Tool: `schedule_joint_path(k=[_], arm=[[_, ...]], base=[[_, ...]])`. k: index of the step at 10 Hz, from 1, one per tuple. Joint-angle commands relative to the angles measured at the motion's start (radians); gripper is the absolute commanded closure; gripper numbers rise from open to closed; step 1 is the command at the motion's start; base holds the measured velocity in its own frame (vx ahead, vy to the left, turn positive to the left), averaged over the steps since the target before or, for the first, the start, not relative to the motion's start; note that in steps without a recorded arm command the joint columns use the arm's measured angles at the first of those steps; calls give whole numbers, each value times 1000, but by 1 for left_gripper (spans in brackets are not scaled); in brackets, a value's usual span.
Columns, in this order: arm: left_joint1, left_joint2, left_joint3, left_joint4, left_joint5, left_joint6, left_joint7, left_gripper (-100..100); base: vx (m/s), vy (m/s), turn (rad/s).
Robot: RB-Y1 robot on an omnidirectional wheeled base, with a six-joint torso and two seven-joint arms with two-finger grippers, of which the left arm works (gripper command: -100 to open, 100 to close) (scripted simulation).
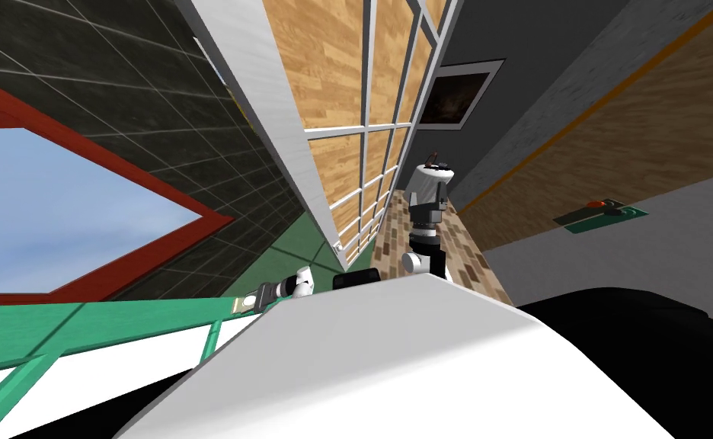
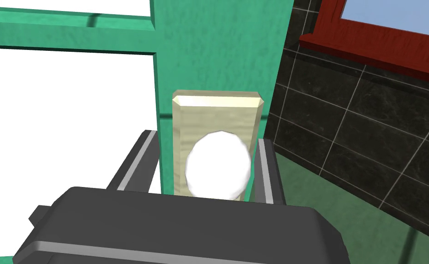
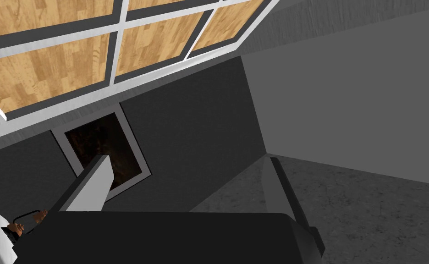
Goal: Push the door open
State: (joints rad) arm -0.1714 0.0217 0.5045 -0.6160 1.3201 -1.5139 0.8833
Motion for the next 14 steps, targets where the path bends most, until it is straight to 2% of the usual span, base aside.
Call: schedule_joint_path(k=[1, 2, 4, 5, 6, 8, 9, 11, 13, 14], arm=[[6, -6, 40, 3, 20, -34, -6, 100], [0, -11, 62, 8, 32, -47, -9, 100], [0, -11, 62, 8, 32, -47, -9, 100], [-11, -21, 99, 16, 51, -70, -14, 100], [-11, -21, 99, 16, 51, -70, -14, 100], [-20, -31, 132, 24, 69, -91, -19, 100], [-20, -31, 132, 24, 69, -91, -19, 100], [-35, -50, 182, 35, 95, -123, -26, 100], [-35, -50, 182, 35, 95, -123, -26, 100], [-41, -40, 179, 41, 93, -118, -24, 100]], base=[[19, 96, -182], [21, 104, -189], [-1, 57, -23], [7, 80, -179], [0, 76, -136], [14, 74, -120], [8, 54, -37], [-5, 59, -95], [17, 68, -74], [4, 32, -24]])
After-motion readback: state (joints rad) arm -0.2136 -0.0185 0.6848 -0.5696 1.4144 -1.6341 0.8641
